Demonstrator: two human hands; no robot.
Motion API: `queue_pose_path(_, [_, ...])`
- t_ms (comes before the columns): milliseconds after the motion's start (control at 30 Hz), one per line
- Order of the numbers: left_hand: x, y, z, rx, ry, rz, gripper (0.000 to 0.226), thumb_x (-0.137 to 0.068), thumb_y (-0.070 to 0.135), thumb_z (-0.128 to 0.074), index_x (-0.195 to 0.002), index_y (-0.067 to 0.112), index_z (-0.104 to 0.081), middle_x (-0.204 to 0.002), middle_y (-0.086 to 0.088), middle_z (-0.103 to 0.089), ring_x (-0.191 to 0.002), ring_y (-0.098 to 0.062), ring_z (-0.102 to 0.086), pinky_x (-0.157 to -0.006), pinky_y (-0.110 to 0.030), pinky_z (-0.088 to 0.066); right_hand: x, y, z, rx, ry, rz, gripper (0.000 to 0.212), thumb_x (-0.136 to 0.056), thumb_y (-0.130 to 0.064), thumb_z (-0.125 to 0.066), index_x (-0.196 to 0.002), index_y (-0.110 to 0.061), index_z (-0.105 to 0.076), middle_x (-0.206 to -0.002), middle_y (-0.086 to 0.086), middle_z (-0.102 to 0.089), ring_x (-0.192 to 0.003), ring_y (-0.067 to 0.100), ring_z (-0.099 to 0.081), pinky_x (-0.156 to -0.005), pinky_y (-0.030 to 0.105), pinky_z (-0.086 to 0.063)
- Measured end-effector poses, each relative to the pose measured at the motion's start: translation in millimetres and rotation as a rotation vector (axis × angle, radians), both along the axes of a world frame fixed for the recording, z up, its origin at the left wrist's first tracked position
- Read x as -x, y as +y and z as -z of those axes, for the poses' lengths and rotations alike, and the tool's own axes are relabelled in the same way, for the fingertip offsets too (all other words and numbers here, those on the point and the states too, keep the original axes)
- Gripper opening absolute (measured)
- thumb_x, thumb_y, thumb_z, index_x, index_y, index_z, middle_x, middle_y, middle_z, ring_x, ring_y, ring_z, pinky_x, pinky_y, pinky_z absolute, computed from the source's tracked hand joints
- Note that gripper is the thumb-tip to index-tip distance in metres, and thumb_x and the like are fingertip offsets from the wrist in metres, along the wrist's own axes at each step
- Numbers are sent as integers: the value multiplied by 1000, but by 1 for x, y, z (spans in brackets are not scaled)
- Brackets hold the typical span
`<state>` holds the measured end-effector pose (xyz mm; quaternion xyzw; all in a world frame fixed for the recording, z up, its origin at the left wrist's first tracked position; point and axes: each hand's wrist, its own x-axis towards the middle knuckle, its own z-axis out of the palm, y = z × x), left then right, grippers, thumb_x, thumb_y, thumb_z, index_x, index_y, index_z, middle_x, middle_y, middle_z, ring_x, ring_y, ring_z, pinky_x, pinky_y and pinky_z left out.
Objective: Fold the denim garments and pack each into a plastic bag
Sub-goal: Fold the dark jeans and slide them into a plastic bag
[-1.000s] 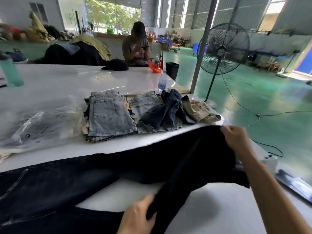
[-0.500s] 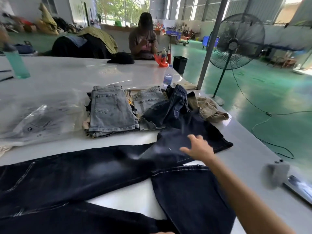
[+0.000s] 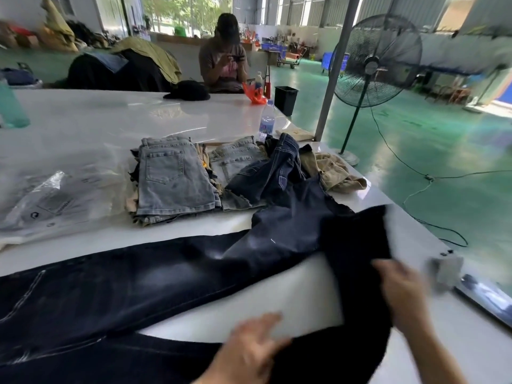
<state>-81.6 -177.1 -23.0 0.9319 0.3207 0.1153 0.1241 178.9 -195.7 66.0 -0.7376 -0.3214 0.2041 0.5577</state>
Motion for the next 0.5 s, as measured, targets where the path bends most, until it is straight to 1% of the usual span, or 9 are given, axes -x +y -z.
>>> queue_pose_path(33, [35,9,2,5,59,-73,52,-73,37,-51,-119,16,-61,-125,-8,-61,-105,-20,-66,-88,-27,-50,-27,-16,-12,-167,68,155,16,-77,-22,-62,-67,-10,-62,-53,-6,-56,-50,8,-51,-47,23,-44])
queue_pose_path(67, [41,19,15,-89,17,-216,50,-70,34,-56,-117,18,-62,-124,-9,-62,-104,-23,-67,-88,-31,-49,-50,-32,-18,-295,104,276,16,-70,-30,-62,-64,-15,-63,-51,-11,-56,-47,2,-50,-43,17,-43])
queue_pose_path(133, [76,31,14,-107,140,-500,51,-86,45,-46,-110,7,-70,-120,-17,-64,-102,-34,-66,-86,-43,-52,-78,-55,-18,-258,30,392,26,-65,-40,-59,-57,-16,-59,-53,-7,-54,-46,3,-47,-43,22,-42])
queue_pose_path(200, [88,28,38,-47,208,-593,81,-98,52,-12,-104,-4,-71,-118,-27,-62,-102,-44,-64,-96,-44,-46,-102,-65,7,185,-248,396,36,-75,-34,-61,-63,0,-58,-59,15,-56,-53,24,-54,-50,33,-42])
queue_pose_path(233, [91,28,43,-18,200,-589,87,-98,54,-7,-105,-6,-69,-121,-29,-59,-105,-46,-61,-104,-41,-36,-104,-68,20,508,-349,290,32,-81,-24,-62,-70,7,-59,-67,20,-62,-62,30,-60,-56,35,-43])
queue_pose_path(300, [100,25,47,-37,170,-626,86,-98,56,-8,-111,-3,-68,-129,-28,-53,-116,-45,-53,-106,-48,-31,-98,-73,36,1038,-579,-8,18,-86,-17,-58,-92,-1,-64,-94,17,-70,-86,29,-67,-65,29,-45])
queue_pose_path(333, [102,21,47,-22,207,-637,84,-97,57,-8,-115,0,-66,-131,-28,-52,-121,-42,-47,-100,-57,-35,-88,-70,37,1125,-644,-66,17,-87,-22,-57,-95,-8,-63,-105,11,-68,-95,26,-65,-69,27,-45])
queue_pose_path(400, [101,14,44,68,257,-674,82,-93,63,-7,-124,7,-58,-133,-27,-51,-126,-41,-40,-91,-72,-32,-56,-55,37,1034,-731,-78,17,-89,-32,-56,-94,-16,-57,-113,7,-64,-101,25,-62,-72,30,-44])
queue_pose_path(500, [98,11,36,244,227,-769,96,-87,72,-1,-123,8,-63,-133,-24,-53,-123,-46,-48,-83,-76,-35,22,-11,44,618,-833,-305,37,-93,-34,-53,-127,-21,-55,-129,-5,-58,-115,16,-57,-85,29,-44])
